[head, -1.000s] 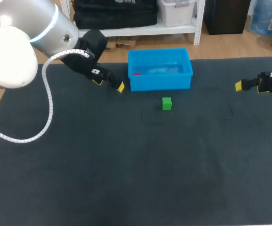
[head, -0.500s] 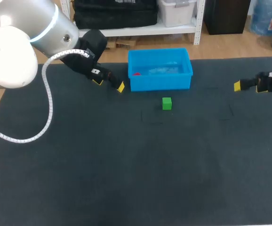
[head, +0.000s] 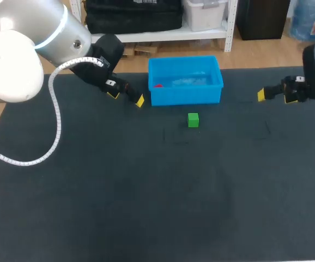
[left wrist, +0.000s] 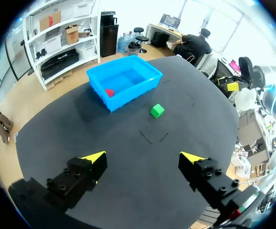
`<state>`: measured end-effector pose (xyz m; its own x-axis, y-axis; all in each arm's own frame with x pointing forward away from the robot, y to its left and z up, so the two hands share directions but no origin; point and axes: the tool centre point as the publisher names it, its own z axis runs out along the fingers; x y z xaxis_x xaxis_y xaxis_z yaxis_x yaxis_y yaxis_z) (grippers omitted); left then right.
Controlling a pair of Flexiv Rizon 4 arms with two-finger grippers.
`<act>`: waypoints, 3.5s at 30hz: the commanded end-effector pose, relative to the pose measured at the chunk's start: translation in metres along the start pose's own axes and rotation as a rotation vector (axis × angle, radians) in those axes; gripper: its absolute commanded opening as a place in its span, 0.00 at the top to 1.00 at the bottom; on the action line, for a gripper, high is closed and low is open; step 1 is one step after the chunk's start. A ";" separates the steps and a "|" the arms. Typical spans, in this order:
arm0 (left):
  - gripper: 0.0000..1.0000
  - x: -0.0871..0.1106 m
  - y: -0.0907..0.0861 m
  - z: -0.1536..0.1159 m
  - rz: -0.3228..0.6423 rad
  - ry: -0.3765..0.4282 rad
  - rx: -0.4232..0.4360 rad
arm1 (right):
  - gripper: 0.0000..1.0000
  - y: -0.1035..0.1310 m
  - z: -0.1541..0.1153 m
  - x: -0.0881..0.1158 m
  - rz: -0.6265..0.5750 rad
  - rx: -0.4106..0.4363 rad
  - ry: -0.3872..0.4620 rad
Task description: Use the left arm to pick the red cube and place it into the blue plastic box first, then use the right arm to grasp the green cube and put it into the same blue plastic box after the first action is fully finished.
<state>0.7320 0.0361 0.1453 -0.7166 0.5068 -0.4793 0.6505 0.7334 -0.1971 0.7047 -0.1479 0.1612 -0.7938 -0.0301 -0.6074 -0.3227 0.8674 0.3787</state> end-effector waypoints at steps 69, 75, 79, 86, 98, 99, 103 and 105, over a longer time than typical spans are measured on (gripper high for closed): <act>0.00 0.001 0.000 -0.001 0.002 -0.004 0.003 | 0.00 0.093 0.080 -0.049 0.043 0.210 0.286; 0.00 0.001 0.000 -0.001 0.002 -0.004 0.003 | 0.00 0.099 0.086 -0.050 0.041 0.239 0.342; 0.00 0.001 0.000 -0.001 0.002 -0.004 0.003 | 0.00 0.104 0.089 -0.053 0.045 0.264 0.382; 0.00 0.001 0.000 -0.001 0.002 -0.004 0.003 | 0.00 0.109 0.092 -0.058 0.053 0.309 0.441; 0.00 0.001 0.000 -0.001 0.002 -0.004 0.003 | 0.00 0.121 0.102 -0.063 0.057 0.334 0.545; 0.00 0.001 0.000 -0.001 0.002 -0.004 0.003 | 0.00 0.123 0.103 -0.063 0.057 0.334 0.550; 0.00 0.001 0.000 -0.001 0.002 -0.004 0.003 | 0.00 0.126 0.105 -0.062 0.064 0.344 0.572; 0.00 0.001 0.000 -0.001 0.002 -0.004 0.003 | 0.00 0.127 0.106 -0.062 0.067 0.351 0.586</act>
<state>0.7319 0.0362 0.1453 -0.7166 0.5065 -0.4795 0.6504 0.7336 -0.1971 0.7616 0.0111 0.1719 -0.9802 -0.1424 -0.1374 -0.1566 0.9827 0.0987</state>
